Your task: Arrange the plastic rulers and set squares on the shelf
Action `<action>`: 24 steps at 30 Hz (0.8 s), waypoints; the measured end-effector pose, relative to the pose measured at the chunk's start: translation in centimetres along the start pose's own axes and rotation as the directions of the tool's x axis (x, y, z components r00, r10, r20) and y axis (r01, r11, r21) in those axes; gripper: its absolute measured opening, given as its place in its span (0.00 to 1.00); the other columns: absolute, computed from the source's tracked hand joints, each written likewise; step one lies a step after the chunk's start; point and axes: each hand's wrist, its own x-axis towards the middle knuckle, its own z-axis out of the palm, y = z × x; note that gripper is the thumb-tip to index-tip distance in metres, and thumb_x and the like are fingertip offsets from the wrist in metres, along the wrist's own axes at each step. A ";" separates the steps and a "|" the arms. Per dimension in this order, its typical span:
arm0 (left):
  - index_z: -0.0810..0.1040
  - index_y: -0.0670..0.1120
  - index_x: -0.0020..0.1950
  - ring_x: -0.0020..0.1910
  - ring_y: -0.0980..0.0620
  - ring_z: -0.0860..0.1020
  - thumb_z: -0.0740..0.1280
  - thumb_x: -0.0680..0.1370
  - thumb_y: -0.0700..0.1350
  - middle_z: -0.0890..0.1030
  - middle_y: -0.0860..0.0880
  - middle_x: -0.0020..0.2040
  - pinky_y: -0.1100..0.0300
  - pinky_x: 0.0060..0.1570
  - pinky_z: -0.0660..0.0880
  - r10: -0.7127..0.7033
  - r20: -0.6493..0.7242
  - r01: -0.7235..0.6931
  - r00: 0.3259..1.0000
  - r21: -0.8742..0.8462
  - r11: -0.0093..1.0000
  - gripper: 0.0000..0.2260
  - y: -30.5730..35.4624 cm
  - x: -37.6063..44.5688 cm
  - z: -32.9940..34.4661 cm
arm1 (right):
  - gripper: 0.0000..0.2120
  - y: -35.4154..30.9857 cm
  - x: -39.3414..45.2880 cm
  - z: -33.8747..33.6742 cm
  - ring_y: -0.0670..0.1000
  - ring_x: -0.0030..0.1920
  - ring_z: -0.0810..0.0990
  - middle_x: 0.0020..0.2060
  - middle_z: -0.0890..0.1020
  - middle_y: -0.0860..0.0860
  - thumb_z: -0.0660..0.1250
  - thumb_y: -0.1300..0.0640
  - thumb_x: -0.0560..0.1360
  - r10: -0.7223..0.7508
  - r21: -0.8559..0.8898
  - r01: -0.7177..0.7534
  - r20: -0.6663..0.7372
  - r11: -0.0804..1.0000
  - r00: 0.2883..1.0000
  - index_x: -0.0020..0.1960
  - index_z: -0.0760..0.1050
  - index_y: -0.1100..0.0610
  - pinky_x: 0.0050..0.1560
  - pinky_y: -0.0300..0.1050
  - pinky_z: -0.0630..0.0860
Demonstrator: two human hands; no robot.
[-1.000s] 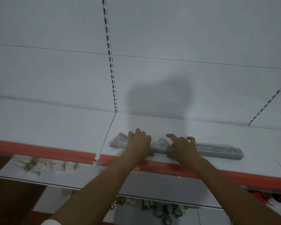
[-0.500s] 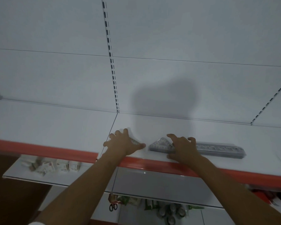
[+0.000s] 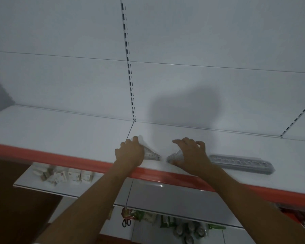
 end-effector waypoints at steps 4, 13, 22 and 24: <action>0.72 0.42 0.58 0.57 0.44 0.74 0.64 0.76 0.45 0.76 0.45 0.57 0.52 0.54 0.72 -0.041 0.068 0.039 0.997 0.035 0.999 0.13 -1.9 -0.2 -0.9 | 0.27 -4.2 2.6 1.5 0.47 0.63 0.70 0.58 0.77 0.44 0.65 0.37 0.73 -0.028 0.003 0.028 0.110 1.000 0.994 0.68 0.68 0.47 0.65 0.51 0.55; 0.78 0.42 0.52 0.51 0.44 0.79 0.64 0.77 0.42 0.80 0.44 0.51 0.55 0.48 0.76 -0.035 0.029 0.033 0.999 0.071 0.997 0.07 -4.0 0.0 0.0 | 0.08 -6.9 4.4 3.5 0.52 0.53 0.75 0.48 0.81 0.48 0.64 0.50 0.75 0.009 -0.156 0.009 0.116 0.988 0.993 0.50 0.78 0.51 0.54 0.49 0.58; 0.78 0.41 0.49 0.48 0.44 0.80 0.66 0.75 0.39 0.80 0.44 0.49 0.57 0.42 0.74 0.008 0.015 -0.009 1.000 0.035 0.999 0.05 -4.2 0.5 -0.2 | 0.12 -7.6 4.7 3.7 0.52 0.53 0.76 0.47 0.81 0.49 0.67 0.45 0.73 0.064 -0.163 -0.040 0.149 0.986 0.987 0.51 0.78 0.52 0.54 0.49 0.59; 0.77 0.43 0.48 0.47 0.46 0.80 0.69 0.74 0.43 0.79 0.46 0.48 0.59 0.40 0.73 0.018 0.027 -0.019 0.999 0.023 1.000 0.06 -4.2 0.5 -0.5 | 0.17 -7.6 4.7 3.4 0.52 0.56 0.75 0.51 0.80 0.49 0.68 0.43 0.72 0.064 -0.124 -0.044 0.161 0.991 0.985 0.56 0.76 0.51 0.57 0.49 0.60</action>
